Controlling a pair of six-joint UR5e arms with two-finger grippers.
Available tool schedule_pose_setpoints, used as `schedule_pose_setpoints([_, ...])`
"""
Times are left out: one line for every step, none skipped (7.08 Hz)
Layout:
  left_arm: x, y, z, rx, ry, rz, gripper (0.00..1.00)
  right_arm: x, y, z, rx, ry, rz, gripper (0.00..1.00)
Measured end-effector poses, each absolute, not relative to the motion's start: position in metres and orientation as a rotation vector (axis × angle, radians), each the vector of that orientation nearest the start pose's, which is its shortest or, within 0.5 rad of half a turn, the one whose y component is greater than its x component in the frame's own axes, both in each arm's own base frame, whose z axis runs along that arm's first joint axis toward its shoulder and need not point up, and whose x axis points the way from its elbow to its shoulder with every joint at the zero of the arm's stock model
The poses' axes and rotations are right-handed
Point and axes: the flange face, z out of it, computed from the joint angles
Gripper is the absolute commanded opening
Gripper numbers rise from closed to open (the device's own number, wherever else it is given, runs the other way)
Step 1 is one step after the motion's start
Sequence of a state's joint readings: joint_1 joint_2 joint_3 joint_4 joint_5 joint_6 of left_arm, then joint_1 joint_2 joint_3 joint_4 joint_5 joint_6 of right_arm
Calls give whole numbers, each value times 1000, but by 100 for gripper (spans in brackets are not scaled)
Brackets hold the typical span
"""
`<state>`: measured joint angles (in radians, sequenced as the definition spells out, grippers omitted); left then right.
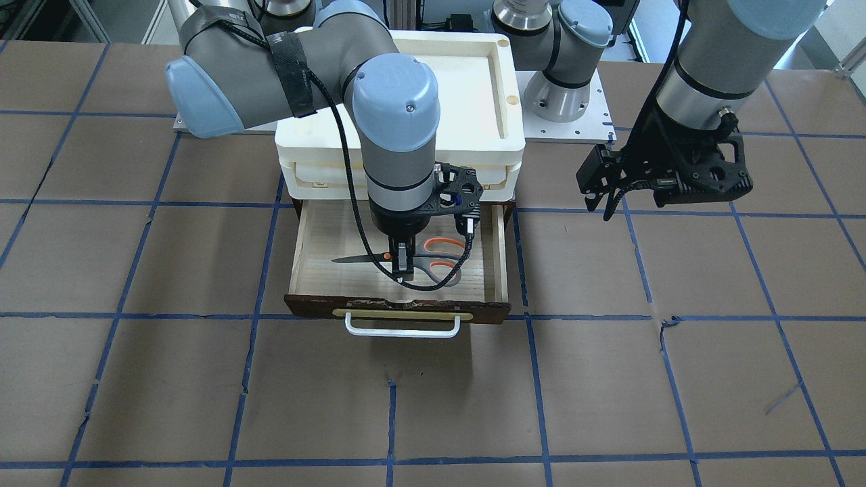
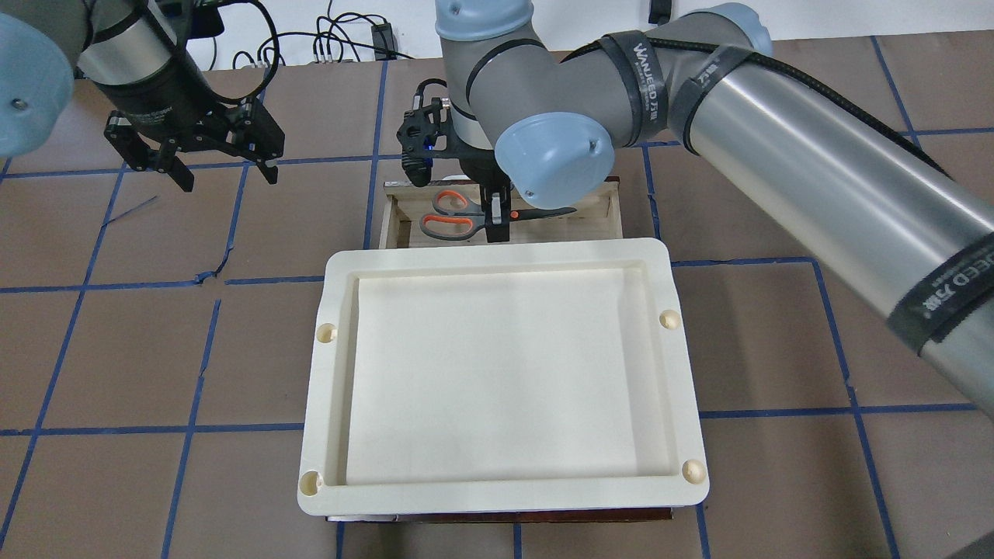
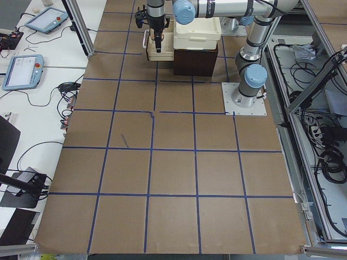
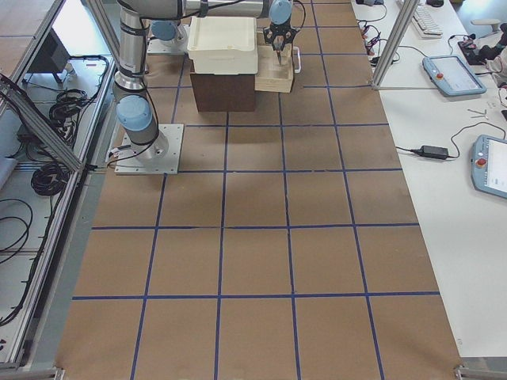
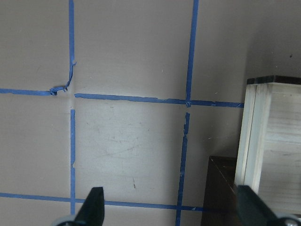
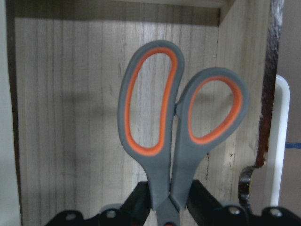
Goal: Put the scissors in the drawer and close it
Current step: 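Carry the scissors with the right gripper over the open drawer, then lower the scissors into the drawer and open the right gripper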
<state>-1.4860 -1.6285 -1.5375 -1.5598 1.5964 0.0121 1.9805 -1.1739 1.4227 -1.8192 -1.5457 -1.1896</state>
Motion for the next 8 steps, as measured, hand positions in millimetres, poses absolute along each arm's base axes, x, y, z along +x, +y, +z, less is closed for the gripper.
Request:
schedule_pose_setpoints([-86,-524,476,-115,3116,24,100,382,-538,354,-2236,2174,-9,6])
schedule_pose_setpoints([-86,-524,475,-115,3117,26,100,382,-538,349,-2226,2187,3,6])
schedule_pose_setpoints([-86,-524,475,-116,3118,27,100,381,-536,343,-2211,2210,24,6])
schedule_pose_setpoints([-86,-524,475,-115,3118,28,100,380,-535,338,-2201,2222,36,6])
schedule_pose_setpoints([-86,-523,475,-115,3115,30,100,380,-536,334,-2191,2234,39,7])
schedule_pose_setpoints([-86,-523,475,-116,3109,33,100,381,-538,331,-2179,2249,34,7])
schedule_pose_setpoints([-85,-523,474,-117,3099,36,100,383,-538,328,-2172,2257,26,7])
schedule_pose_setpoints([-84,-523,474,-121,3087,40,100,387,-537,326,-2172,2258,25,7])
